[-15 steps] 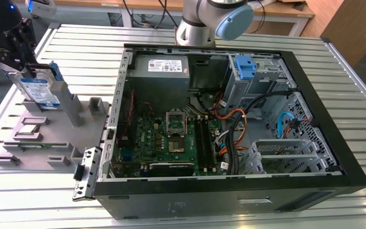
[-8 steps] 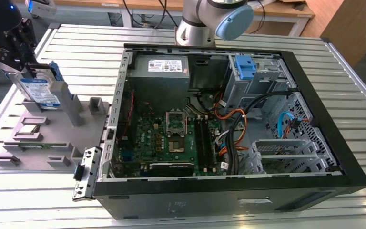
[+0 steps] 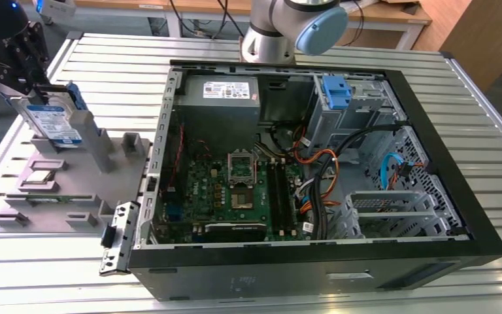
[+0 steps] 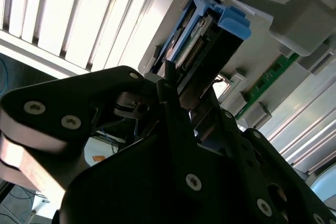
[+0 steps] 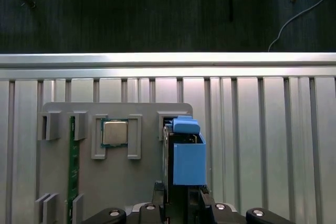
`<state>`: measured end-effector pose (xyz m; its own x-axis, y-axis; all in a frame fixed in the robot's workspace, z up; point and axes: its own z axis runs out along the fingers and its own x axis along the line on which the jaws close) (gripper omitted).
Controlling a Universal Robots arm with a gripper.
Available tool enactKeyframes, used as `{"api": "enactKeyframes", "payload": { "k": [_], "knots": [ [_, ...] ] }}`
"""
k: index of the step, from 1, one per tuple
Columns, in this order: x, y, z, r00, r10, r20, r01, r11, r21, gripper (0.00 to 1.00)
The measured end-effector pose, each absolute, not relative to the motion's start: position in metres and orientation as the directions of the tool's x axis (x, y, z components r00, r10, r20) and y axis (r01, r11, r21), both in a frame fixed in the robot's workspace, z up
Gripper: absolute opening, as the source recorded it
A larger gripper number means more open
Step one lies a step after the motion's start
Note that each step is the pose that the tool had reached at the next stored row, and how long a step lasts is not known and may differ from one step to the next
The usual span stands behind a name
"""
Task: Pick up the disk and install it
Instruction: 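Pick up the disk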
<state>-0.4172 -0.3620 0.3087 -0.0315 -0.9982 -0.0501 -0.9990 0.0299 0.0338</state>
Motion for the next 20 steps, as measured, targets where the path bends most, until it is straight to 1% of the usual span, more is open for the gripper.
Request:
{"api": "enactKeyframes", "payload": {
  "k": [20],
  "knots": [
    [-0.4172, -0.362, 0.3092, -0.032, -0.998, -0.048, -0.999, 0.03, 0.034, 0.35]
  ]
}}
